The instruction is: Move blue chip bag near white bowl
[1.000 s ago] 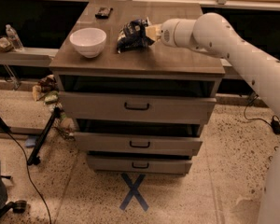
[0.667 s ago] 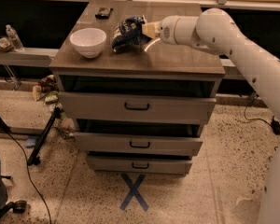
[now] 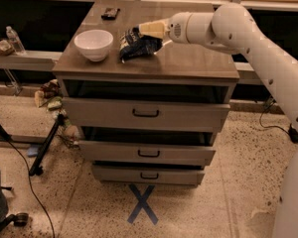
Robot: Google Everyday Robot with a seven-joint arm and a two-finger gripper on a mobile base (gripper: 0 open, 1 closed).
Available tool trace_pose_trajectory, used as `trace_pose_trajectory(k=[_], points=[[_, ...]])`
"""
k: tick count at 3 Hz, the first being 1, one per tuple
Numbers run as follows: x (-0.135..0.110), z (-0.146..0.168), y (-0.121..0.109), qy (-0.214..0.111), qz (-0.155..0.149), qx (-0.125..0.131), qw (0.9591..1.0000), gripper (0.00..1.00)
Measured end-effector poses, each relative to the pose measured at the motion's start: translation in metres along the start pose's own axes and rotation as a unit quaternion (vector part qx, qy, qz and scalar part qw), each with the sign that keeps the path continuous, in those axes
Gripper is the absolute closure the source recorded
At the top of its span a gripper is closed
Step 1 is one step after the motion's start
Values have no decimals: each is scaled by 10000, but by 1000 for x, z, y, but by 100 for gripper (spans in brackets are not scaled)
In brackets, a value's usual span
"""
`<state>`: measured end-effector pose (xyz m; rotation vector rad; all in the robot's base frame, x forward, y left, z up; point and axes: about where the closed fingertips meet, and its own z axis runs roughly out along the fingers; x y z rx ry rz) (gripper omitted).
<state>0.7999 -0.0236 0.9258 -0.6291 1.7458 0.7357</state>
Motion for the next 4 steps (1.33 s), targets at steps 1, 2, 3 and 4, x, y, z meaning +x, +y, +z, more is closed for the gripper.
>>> trace_pose_trajectory(k=[1,2,3,4], points=[[-2,1,4,12,11,-88,10000,0],[-2,1,4,13,11,-91,10000,0],[-18,-23,-44,-78,-509,902,9946,0],[-41,-57,-96,-185,-1071,1994,9739,0]])
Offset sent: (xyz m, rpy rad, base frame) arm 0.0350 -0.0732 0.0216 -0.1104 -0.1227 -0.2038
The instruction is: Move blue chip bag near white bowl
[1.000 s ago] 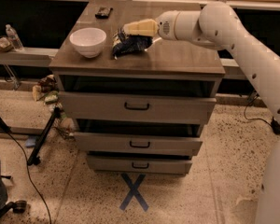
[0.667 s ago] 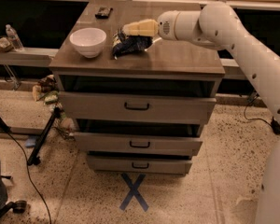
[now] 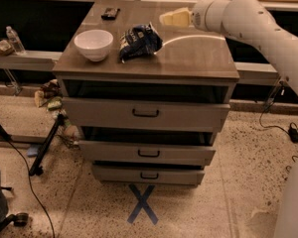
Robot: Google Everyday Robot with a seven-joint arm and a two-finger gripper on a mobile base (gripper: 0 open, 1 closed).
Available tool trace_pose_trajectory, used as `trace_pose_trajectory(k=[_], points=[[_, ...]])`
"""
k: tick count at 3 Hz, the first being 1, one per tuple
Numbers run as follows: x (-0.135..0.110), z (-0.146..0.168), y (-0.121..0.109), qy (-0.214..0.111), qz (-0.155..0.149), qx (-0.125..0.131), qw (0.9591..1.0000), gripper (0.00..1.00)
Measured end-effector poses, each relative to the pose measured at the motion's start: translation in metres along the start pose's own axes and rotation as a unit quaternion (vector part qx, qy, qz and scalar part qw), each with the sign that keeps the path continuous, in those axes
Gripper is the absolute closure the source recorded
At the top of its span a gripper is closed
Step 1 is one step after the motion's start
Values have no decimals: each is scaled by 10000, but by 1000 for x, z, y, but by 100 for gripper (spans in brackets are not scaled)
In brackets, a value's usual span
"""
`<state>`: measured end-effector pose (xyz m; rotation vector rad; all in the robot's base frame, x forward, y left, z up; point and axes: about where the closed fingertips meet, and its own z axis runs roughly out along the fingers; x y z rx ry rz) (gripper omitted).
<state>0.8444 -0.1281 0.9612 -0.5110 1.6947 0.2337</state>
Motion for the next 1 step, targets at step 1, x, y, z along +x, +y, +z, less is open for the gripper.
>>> trace_pose_trajectory(k=[1], points=[[2,-17,-52,-71,-193,580,9981,0]])
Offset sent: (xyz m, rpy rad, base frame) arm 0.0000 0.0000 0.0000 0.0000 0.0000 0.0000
